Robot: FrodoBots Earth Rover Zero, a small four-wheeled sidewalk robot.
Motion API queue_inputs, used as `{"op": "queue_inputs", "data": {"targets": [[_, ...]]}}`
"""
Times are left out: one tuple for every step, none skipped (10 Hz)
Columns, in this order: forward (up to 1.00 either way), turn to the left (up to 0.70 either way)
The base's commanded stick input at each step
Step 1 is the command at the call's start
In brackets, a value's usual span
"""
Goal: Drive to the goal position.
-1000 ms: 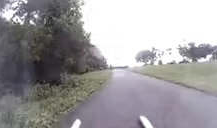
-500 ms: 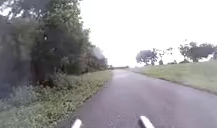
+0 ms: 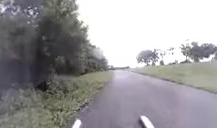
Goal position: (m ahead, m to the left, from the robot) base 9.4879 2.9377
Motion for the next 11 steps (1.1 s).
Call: {"op": "queue_inputs", "data": {"targets": [[0.7,-0.32],[0.7,-0.24],[0.7,-0.06],[0.7,-0.04],[0.7,-0.01],[0.7,0.0],[0.7,0.0],[0.7,0.0],[0.7,0.0],[0.7,0.0],[0.7,0.0]]}}
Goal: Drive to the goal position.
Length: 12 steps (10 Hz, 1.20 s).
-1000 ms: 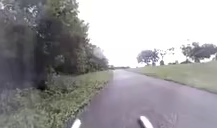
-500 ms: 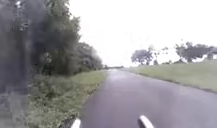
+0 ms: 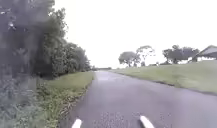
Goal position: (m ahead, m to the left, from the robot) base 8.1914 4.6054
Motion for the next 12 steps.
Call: {"op": "queue_inputs", "data": {"targets": [[0.7,0.0],[0.7,0.0],[0.7,0.0],[0.7,0.0],[0.7,-0.01],[0.7,-0.13],[0.7,-0.18],[0.7,-0.07],[0.7,0.0],[0.7,0.0],[0.7,0.0],[0.7,0.0]]}}
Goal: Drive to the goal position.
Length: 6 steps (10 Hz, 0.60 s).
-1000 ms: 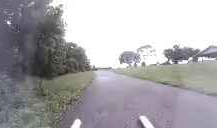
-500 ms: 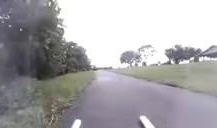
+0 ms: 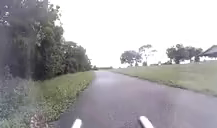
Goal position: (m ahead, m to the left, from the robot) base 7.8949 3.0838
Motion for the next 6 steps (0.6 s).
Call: {"op": "queue_inputs", "data": {"targets": [[0.7,0.0],[0.7,0.0],[0.7,0.0],[0.7,0.0],[0.7,0.0],[0.7,0.0]]}}
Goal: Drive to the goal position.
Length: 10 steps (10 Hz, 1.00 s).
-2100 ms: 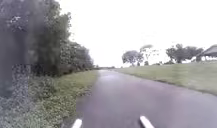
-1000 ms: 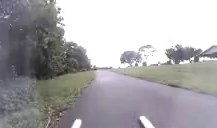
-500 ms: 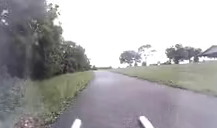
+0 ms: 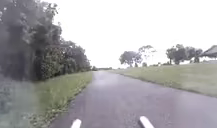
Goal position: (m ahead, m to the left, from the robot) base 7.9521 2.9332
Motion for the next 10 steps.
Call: {"op": "queue_inputs", "data": {"targets": [[0.7,0.0],[0.7,0.0],[0.7,0.0],[0.7,0.0],[0.7,0.0],[0.7,0.0],[0.7,0.0],[0.7,0.0],[0.7,0.0],[0.7,0.0]]}}
